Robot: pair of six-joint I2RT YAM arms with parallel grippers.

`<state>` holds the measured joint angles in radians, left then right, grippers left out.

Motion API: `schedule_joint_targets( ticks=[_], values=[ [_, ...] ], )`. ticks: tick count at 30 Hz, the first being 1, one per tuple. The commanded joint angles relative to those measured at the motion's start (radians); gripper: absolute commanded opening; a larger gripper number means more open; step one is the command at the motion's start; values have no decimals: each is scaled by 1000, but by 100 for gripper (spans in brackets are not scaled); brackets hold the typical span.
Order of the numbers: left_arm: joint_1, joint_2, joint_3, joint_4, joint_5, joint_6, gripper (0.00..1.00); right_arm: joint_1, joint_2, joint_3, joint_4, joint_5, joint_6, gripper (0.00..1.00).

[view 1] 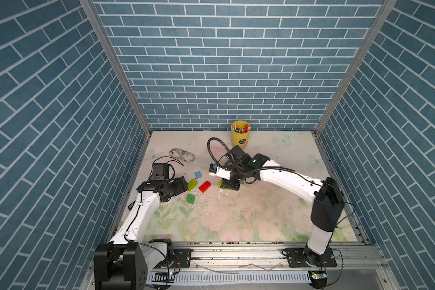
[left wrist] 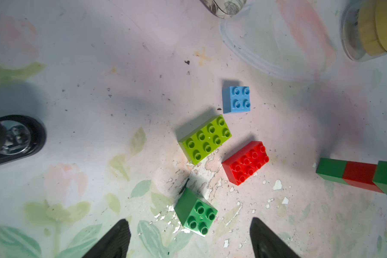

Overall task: Assemble a spoon with lego
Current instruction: Assemble the lego brick with the lego brick.

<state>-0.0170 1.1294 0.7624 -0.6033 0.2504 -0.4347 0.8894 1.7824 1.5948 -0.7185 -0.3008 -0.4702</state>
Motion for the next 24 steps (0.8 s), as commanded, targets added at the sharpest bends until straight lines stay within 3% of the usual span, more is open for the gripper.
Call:
schedule_joint_targets(
  ticks=[1,5,10,24],
  values=[
    [-75,29,15,38,24,-26,86,-88,-63,34,-210,-56,-160,19],
    [-214,115,69,109,34,-81,86,-178,-52,57,-286,-57,-262,17],
    [-340,229,139,197,38,-143,86,-212,17,101,-293,-38,-337,15],
    [-455,422,218,317,87,-205,86,-271,117,172,-283,-21,-393,15]
  ],
)
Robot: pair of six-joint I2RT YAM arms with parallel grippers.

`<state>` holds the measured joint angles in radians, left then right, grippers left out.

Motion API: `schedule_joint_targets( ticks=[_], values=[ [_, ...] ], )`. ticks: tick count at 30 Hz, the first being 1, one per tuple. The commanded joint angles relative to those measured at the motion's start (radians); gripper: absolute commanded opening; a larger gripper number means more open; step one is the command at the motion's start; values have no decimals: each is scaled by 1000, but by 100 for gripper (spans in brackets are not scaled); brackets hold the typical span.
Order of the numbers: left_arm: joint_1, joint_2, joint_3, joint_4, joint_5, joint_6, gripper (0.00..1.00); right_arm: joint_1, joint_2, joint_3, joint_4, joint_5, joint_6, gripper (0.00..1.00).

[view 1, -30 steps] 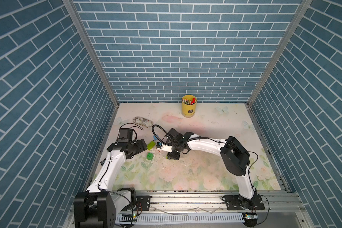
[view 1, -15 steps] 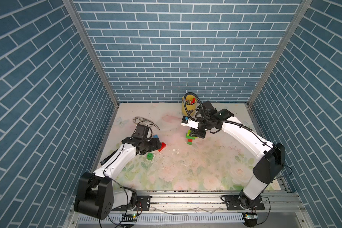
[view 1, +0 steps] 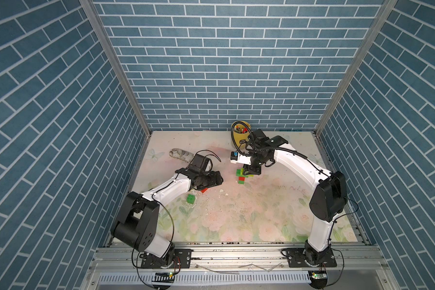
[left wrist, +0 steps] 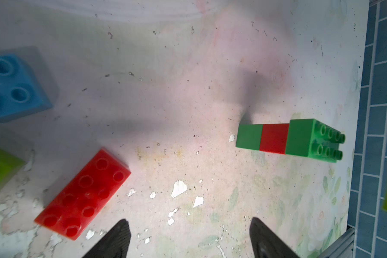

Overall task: Assemble a spoon with lego
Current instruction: Assemble the lego brick with the lego brick.

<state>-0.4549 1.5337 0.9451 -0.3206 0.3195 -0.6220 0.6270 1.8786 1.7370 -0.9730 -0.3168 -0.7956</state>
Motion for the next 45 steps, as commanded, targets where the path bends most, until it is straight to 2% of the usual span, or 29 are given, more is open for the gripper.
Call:
schedule_joint_targets(
  ticks=[1,17,45],
  values=[
    [-22,25,40,40,21,-20,86,-13,25,31,-26,-9,-71,15],
    [-49,97,69,79,37,-41,86,-30,100,91,-43,-33,-79,15],
    [-49,100,58,78,35,-37,86,-30,159,102,-41,-31,-50,15]
  ],
)
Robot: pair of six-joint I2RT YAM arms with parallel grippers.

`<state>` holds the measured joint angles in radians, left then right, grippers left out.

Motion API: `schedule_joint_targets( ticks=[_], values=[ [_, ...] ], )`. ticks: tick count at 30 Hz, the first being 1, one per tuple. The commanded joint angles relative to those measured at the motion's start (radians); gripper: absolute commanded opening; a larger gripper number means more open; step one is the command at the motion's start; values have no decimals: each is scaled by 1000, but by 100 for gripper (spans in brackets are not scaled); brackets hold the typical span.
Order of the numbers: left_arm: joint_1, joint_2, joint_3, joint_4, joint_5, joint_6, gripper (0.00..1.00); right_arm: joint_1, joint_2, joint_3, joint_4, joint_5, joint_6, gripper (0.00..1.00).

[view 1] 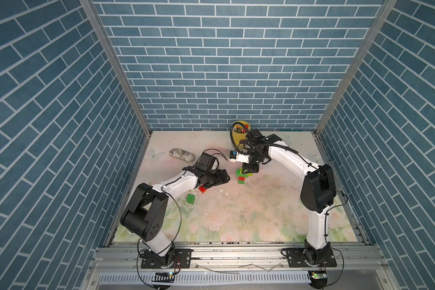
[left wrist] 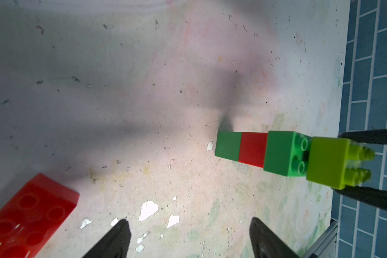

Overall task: Assemble a spoon with lego
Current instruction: Assemble the lego brick with the lego brick.

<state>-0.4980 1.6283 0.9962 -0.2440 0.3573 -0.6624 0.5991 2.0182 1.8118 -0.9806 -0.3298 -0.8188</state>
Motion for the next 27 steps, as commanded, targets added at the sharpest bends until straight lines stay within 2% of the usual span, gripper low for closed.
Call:
schedule_joint_targets(
  ticks=[1,27],
  values=[
    [-6,4,8,-1,-4,3,86,-2,22,29,-33,-17,-26,14],
    [-4,-19,-3,-23,-21,18,86,-2,89,-19,-84,-26,-13,11]
  ],
)
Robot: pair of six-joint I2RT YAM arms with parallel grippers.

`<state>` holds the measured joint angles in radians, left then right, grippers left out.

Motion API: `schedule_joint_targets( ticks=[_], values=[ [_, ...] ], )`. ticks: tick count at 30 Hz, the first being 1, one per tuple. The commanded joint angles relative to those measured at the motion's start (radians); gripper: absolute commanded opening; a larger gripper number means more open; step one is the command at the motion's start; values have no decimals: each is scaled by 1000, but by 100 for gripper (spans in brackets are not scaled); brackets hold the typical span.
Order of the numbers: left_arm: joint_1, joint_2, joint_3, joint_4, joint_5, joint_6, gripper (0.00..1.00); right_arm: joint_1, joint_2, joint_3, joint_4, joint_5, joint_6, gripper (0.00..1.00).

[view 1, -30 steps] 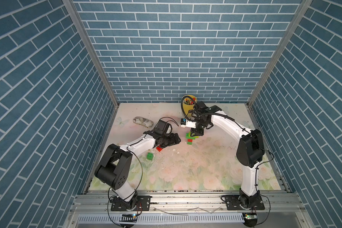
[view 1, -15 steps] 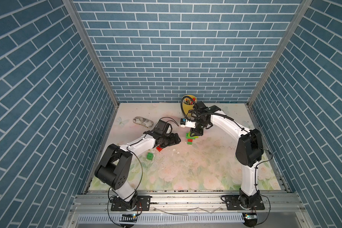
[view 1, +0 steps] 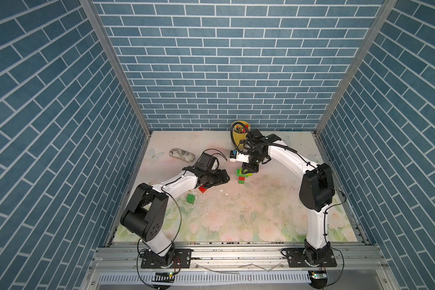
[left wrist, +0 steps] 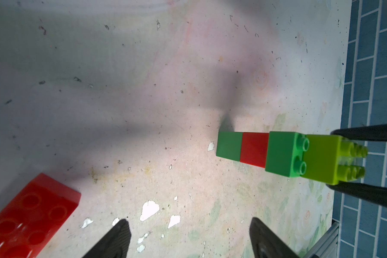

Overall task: Assemble a spoon with lego
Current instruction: Assemble the lego brick with the lego brick.

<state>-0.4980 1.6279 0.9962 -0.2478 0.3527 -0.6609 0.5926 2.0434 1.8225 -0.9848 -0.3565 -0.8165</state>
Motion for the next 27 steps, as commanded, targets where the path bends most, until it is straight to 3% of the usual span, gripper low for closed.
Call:
schedule_joint_targets(
  ticks=[1,3,10,18,27],
  values=[
    [-5,-18,-2,-22,-18,18,86,2,63,-27,-81,4,-15,11],
    [-4,-19,-2,-28,-20,20,86,4,55,-19,-83,7,-12,15],
    [-3,-23,-4,-34,-30,25,86,7,33,13,-83,2,19,42],
    [-3,-28,-3,-58,-45,30,86,13,23,36,-81,20,26,58],
    [6,-56,85,-319,-262,97,89,15,-28,15,-59,47,38,80]
  ],
)
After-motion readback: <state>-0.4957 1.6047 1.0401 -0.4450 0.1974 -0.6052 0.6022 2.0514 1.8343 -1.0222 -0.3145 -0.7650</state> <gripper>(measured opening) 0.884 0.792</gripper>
